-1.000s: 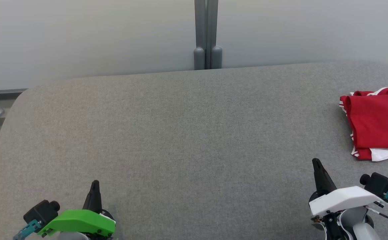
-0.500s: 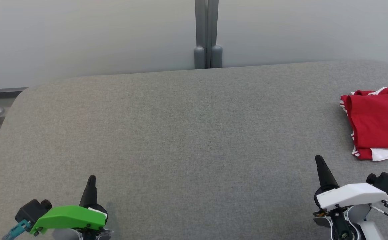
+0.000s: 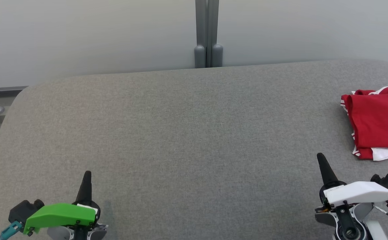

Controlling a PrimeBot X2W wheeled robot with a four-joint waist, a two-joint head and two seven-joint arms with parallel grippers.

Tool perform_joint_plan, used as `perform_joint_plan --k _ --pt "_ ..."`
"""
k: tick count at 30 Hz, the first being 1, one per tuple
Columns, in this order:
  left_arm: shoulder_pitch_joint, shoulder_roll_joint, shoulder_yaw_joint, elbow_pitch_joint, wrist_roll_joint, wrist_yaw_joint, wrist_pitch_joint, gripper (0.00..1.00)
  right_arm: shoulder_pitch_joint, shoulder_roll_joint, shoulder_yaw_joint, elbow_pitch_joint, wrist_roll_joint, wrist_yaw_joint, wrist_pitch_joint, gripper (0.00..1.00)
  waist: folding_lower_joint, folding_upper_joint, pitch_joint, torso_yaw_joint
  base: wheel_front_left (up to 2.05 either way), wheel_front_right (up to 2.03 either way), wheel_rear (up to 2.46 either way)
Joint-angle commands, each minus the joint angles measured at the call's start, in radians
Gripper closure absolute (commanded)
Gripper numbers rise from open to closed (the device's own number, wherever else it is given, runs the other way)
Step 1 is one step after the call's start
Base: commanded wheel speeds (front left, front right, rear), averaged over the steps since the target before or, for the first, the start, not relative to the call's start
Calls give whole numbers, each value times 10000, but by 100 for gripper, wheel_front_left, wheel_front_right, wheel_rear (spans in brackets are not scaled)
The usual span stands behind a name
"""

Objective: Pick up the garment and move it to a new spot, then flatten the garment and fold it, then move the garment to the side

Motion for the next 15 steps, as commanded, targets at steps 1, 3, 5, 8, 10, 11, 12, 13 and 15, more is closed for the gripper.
perform_joint_plan --k 1,3,5,8,10,11,12,13,15 --pt "-307 -1 126 -113 -249 -106 49 100 -241 -50 -61 -126 276 -6 69 100 0 -1 4 1 0 0 0" --pt "-321 -14 188 -122 -393 -146 94 100 -245 -51 -85 -134 473 -6 113 100 0 -1 9 3 0 0 0" --pt "-326 -28 243 -130 -561 -190 142 100 -251 -52 -107 -141 668 -6 152 100 0 -1 15 5 0 0 0" --pt "-333 -48 321 -141 -802 -250 211 100 -266 -54 -139 -152 970 -6 220 100 0 -1 24 8 0 0 0" --pt "-346 -59 374 -150 -934 -282 249 100 -271 -54 -155 -157 1127 -6 253 100 0 -1 29 10 0 0 0" --pt "-355 -66 408 -155 -1006 -307 277 100 -271 -55 -166 -161 1231 -6 267 100 0 -1 32 11 0 0 0" --pt "-362 -73 440 -161 -1089 -323 303 100 -268 -56 -178 -161 1333 -6 293 100 0 -1 35 12 0 0 0" --pt "-366 -78 467 -164 -1159 -346 328 100 -267 -57 -186 -163 1415 -6 317 100 0 -1 37 13 0 0 0" --pt "-380 -91 518 -170 -1310 -376 365 100 -275 -57 -206 -169 1595 -5 352 100 0 -1 43 15 0 0 0"
